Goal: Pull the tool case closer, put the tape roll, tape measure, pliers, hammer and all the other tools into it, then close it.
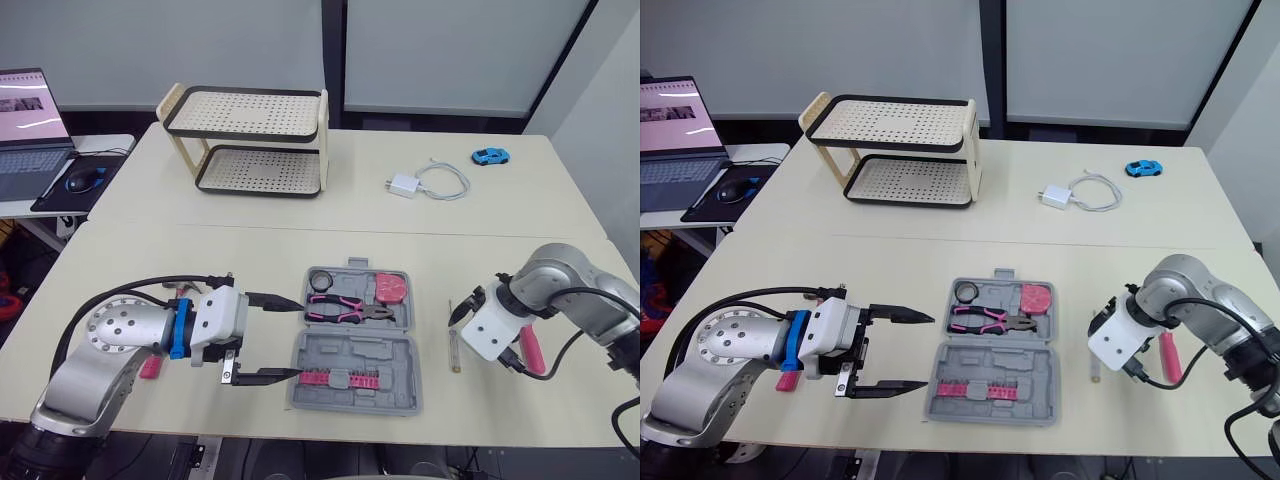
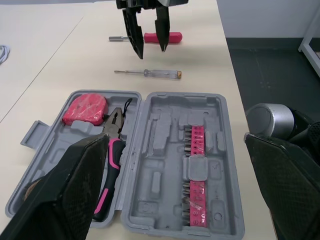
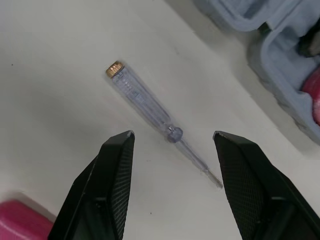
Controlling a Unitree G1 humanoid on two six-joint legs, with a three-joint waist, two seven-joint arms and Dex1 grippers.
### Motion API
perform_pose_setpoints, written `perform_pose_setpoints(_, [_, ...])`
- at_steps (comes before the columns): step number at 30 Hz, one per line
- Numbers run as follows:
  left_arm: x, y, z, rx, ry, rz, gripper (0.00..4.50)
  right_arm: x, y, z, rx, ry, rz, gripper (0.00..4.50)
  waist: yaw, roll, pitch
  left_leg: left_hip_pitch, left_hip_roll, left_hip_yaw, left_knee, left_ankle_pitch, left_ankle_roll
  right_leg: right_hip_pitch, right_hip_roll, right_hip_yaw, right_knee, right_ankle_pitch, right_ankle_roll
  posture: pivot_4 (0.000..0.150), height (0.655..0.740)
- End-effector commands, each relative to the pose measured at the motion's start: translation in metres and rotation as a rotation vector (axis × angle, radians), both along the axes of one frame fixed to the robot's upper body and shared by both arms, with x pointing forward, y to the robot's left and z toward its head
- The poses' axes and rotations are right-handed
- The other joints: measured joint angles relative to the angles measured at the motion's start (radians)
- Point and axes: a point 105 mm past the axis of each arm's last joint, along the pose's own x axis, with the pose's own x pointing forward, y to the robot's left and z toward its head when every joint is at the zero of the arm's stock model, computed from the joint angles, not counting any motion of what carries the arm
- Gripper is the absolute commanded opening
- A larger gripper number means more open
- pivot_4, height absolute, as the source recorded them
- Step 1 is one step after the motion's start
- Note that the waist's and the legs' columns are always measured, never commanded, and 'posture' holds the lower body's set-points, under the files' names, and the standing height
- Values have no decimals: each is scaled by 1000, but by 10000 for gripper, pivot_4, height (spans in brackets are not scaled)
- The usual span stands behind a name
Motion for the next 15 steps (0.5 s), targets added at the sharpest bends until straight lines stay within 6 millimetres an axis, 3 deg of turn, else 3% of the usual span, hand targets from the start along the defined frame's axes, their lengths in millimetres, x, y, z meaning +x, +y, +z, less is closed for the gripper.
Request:
perform_pose_setpoints(1, [-3,-6,3,-2,-35,-23,45000,3,2,-1,-50,-8,51,27604,0,0,0,0,0,0,0,0,0,0,0,0,0,0,0,1500,7350])
perform_pose_setpoints(15, [-4,-9,2,-5,-39,-13,45000,23,6,-22,-141,-8,142,27604,-3,1,0,0,0,0,0,0,0,0,0,0,0,0,0,1500,7350])
